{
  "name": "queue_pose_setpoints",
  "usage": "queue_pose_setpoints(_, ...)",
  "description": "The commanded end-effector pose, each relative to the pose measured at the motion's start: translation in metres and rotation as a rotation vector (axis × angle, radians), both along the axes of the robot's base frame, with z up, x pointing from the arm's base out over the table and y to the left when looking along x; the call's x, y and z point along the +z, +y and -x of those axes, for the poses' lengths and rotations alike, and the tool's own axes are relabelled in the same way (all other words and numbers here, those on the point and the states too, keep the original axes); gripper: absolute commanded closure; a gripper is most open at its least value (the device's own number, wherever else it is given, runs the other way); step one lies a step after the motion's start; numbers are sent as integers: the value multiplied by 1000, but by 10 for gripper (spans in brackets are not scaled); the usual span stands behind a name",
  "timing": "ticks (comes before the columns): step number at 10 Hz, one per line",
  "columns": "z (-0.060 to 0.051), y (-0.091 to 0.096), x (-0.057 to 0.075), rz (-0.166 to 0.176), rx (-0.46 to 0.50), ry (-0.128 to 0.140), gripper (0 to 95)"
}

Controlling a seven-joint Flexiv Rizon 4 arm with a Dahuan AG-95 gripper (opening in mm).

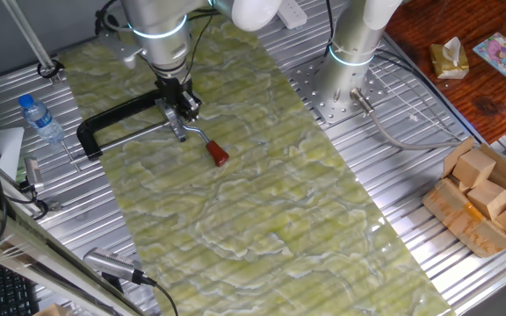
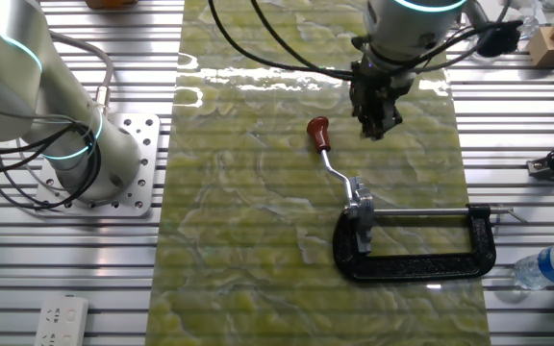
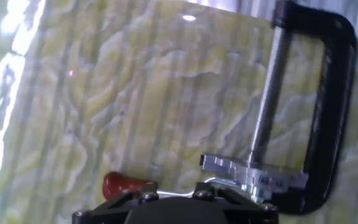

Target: Pull up the lever

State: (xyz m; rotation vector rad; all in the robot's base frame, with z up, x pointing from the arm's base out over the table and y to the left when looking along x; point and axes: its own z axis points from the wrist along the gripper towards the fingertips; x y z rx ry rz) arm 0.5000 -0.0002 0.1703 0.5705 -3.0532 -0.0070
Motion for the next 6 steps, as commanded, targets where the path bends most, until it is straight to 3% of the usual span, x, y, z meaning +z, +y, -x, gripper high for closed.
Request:
queue_pose_setpoints(1, 0, -1, -1, -6, 463, 12, 950)
queue_pose_setpoints(2, -1, -3, -5, -27, 632, 5, 950)
queue_pose_setpoints(6, -6, -9, -24, -41, 918, 12, 950)
